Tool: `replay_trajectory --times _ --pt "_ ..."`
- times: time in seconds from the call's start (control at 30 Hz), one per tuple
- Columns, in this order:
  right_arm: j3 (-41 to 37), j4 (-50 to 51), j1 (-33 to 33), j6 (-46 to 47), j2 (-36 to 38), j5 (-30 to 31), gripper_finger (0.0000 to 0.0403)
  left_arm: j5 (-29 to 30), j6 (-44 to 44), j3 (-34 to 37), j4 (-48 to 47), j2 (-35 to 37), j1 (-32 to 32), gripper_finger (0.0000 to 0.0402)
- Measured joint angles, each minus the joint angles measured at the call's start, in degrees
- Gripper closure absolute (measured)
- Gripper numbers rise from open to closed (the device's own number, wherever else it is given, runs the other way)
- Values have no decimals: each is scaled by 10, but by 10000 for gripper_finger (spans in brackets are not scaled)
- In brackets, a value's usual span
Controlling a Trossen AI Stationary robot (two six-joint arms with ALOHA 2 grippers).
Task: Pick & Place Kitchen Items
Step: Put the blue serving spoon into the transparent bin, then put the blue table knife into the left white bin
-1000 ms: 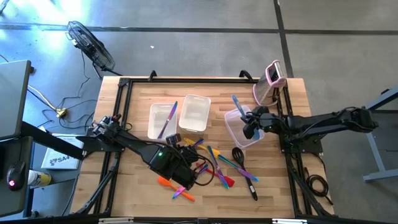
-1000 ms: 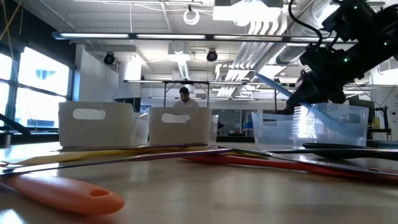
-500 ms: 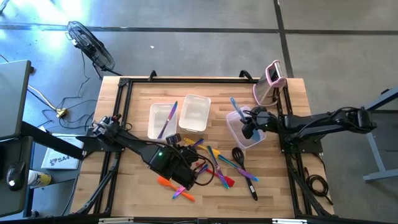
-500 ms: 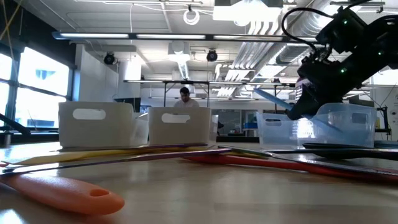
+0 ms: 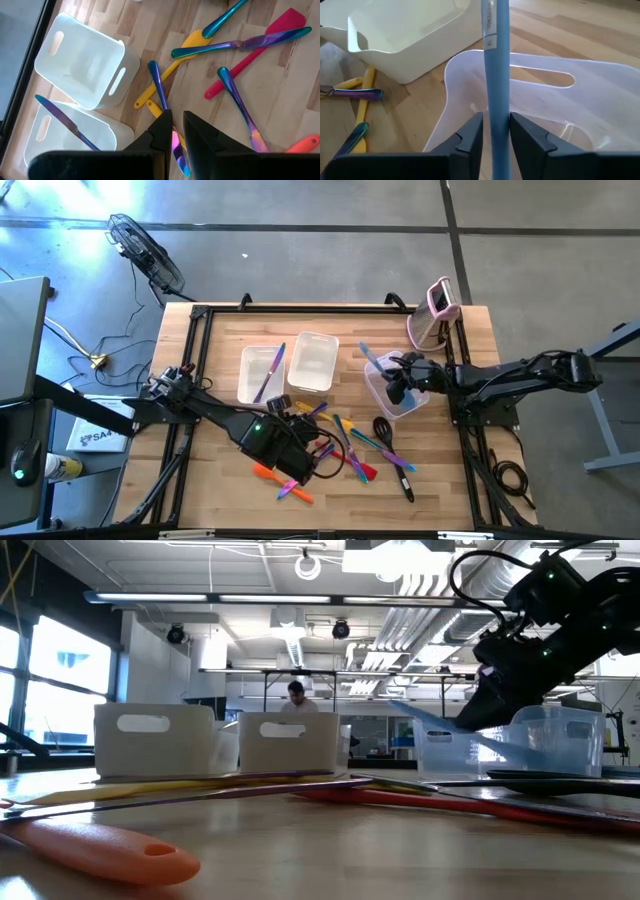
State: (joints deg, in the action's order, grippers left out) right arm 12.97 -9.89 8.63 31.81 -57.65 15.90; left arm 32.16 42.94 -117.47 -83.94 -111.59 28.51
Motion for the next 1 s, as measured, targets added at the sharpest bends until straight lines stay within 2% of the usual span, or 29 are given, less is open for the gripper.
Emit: replay_trajectory --times 0.17,0.4,0.47,0.7,0.87,1.0 --pt "0 -16 0 1 0 0 267 0 0 0 0 0 0 359" --pt "1 -95 0 -10 0 -2 211 -1 0 0 0 0 0 359" --pt "1 -125 0 -31 0 -21 201 0 0 0 0 0 0 359" --pt "1 -216 0 -69 3 -103 197 -1 0 0 -2 0 0 359" --pt "1 -258 -2 -101 13 -215 198 -1 0 0 -2 0 0 359" --pt "1 -291 -36 -149 20 -290 198 -7 0 0 -2 0 0 359"
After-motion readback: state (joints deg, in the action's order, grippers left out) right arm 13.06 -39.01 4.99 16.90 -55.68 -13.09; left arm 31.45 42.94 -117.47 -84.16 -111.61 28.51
